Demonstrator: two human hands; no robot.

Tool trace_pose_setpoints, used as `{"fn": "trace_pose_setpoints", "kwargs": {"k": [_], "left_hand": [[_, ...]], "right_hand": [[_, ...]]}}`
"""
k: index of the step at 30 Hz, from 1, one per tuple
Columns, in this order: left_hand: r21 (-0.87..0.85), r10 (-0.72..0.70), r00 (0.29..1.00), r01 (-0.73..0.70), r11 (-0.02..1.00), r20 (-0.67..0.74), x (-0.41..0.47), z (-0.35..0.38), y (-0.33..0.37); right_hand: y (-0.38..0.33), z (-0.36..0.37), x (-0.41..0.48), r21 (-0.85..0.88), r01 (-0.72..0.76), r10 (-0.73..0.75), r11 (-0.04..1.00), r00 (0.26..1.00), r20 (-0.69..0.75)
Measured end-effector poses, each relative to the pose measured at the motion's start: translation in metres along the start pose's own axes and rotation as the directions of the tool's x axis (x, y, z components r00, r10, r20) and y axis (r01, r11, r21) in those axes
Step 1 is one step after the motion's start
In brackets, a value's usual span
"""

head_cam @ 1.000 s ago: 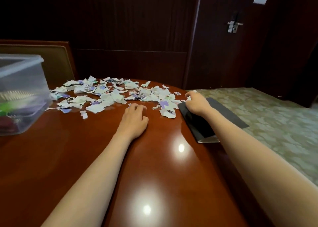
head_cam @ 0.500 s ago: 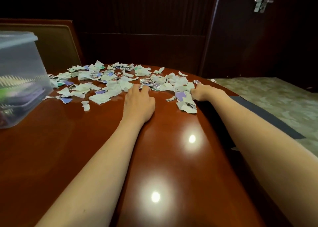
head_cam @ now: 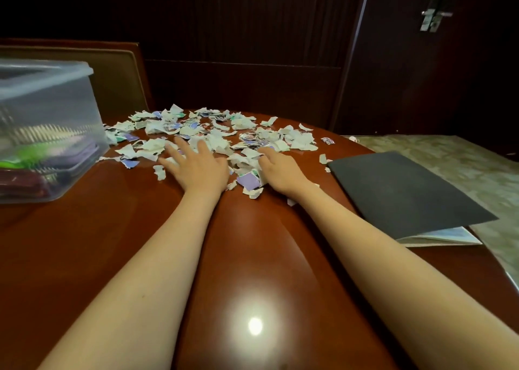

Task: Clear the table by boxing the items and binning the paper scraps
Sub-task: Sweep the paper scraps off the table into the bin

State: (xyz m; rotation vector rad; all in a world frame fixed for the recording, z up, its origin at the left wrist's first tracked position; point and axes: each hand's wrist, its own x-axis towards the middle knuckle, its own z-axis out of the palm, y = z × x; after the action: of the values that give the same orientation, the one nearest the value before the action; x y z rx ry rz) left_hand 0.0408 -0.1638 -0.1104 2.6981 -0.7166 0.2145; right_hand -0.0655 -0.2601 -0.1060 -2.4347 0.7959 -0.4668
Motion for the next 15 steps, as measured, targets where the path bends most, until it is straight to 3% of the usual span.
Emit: {"fn": "trace_pose_setpoints", "kwargs": {"k": [3, 5, 7, 11, 15], "left_hand": [[0.045, -0.121, 0.982, 0.116, 0.992, 0.145, 0.004, -0.005, -0.012], [0.074, -0.119, 0.969, 0.105, 0.992, 0.216, 0.004, -0.005, -0.014], [0.086, -0.074, 0.97, 0.055, 0.995, 0.231, 0.004, -0.004, -0.015], [0.078, -0.001, 0.973, -0.018, 0.997, 0.229, 0.002, -0.004, -0.02], [0.08, 0.013, 0.975, -0.031, 0.996, 0.222, 0.002, -0.003, -0.02]], "right_hand": [[-0.004, -0.004, -0.014, 0.192, 0.049, -0.013, 0.98, 0.983, -0.183], [0.0, -0.006, -0.012, 0.041, 0.035, -0.02, 0.999, 0.947, -0.321], [0.007, -0.01, -0.006, -0.224, -0.097, -0.001, 0.97, 0.916, -0.402], [0.018, -0.012, 0.011, -0.387, -0.446, 0.366, 0.807, 0.892, -0.265], [0.02, -0.012, 0.02, -0.447, -0.556, 0.545, 0.701, 0.822, -0.167]]}}
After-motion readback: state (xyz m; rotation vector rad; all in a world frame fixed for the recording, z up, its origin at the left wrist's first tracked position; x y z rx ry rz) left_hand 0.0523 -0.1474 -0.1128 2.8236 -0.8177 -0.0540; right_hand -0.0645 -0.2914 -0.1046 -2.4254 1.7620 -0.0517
